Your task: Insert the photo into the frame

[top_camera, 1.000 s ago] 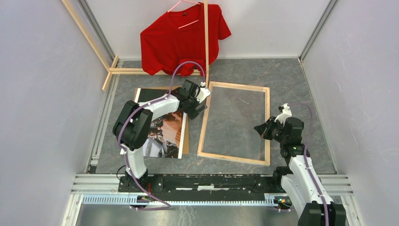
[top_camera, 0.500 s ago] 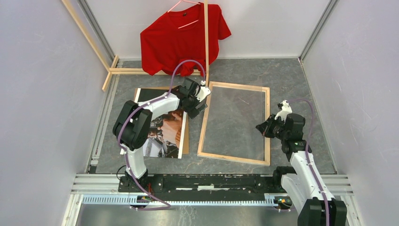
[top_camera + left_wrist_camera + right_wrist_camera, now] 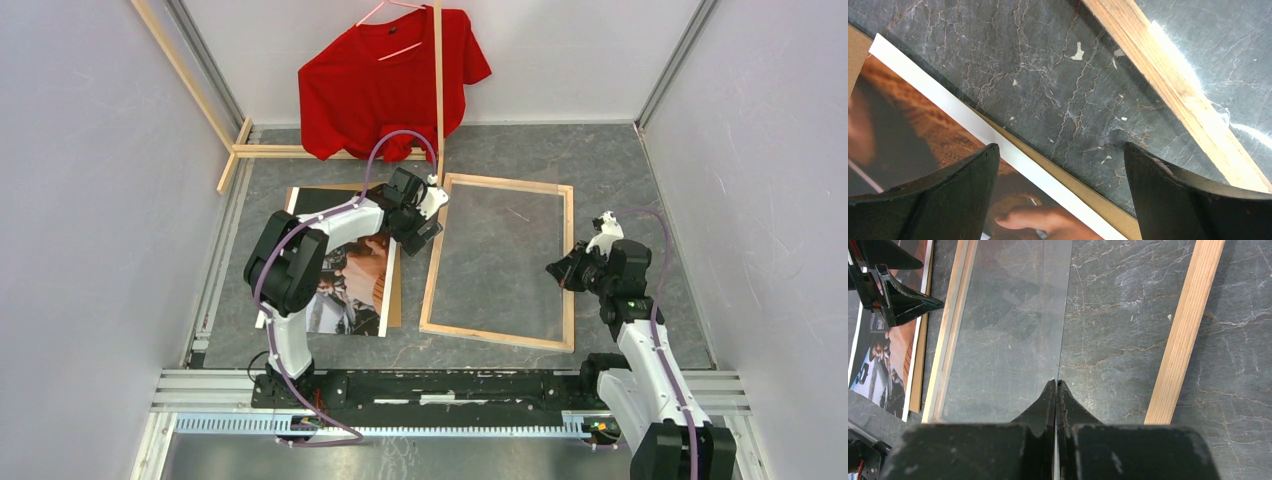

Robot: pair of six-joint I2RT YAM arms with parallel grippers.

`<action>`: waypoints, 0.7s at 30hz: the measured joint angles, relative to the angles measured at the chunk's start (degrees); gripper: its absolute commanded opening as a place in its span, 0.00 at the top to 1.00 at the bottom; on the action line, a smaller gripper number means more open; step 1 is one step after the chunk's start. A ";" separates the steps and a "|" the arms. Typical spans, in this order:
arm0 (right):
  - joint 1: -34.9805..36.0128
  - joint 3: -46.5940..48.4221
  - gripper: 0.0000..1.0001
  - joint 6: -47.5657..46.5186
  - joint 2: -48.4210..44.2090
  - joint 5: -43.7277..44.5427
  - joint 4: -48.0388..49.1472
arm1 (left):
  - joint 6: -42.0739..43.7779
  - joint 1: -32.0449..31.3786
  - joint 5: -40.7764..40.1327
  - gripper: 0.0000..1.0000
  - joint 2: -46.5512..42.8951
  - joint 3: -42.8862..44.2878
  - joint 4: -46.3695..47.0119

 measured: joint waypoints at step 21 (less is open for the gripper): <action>-1.33 -0.57 1.00 2.05 -1.92 -0.02 3.23 | -1.18 0.04 1.62 0.00 0.04 0.00 0.02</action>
